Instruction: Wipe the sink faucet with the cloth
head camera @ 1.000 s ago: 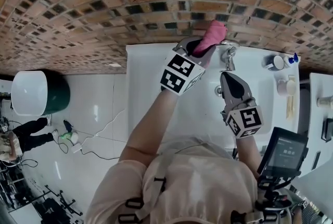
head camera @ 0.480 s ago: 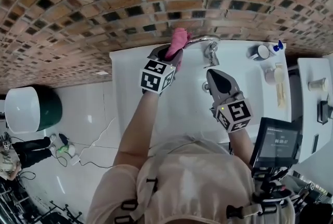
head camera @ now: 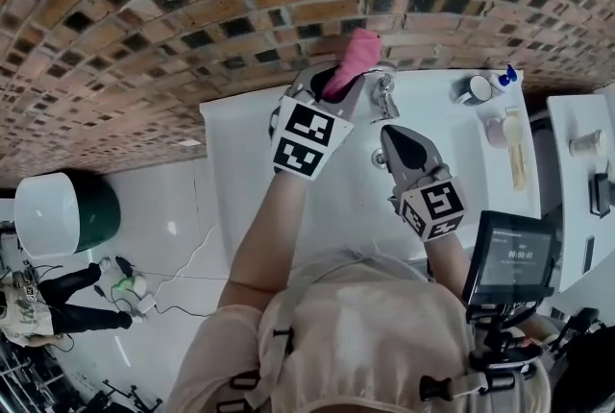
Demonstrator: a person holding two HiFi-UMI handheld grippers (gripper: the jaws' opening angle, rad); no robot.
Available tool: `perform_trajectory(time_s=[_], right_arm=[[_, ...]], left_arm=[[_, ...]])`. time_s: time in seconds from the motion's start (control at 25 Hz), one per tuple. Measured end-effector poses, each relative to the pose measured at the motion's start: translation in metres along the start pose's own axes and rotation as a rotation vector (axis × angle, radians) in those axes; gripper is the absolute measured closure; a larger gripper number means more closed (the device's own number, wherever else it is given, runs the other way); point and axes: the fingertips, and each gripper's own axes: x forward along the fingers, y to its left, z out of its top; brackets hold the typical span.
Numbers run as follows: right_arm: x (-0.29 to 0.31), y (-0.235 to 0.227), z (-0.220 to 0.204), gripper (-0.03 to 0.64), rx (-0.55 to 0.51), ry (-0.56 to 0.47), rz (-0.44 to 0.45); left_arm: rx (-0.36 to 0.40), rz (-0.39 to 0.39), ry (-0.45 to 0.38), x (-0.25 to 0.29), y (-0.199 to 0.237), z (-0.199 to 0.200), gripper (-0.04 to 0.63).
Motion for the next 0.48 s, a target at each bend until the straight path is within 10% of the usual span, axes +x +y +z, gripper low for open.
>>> perform_trajectory(time_s=[0.24,0.48], right_arm=[[-0.014,-0.004,-0.003,0.630,0.004,0.001,0.009],[-0.016,-0.021,-0.010,0.630,0.009,0.011,-0.012]], left_arm=[[0.055,-0.035,0.081,0.035,-0.036,-0.004,0.506],[-0.061,-0.114,0.116,0.068,-0.064,-0.038,0.506]])
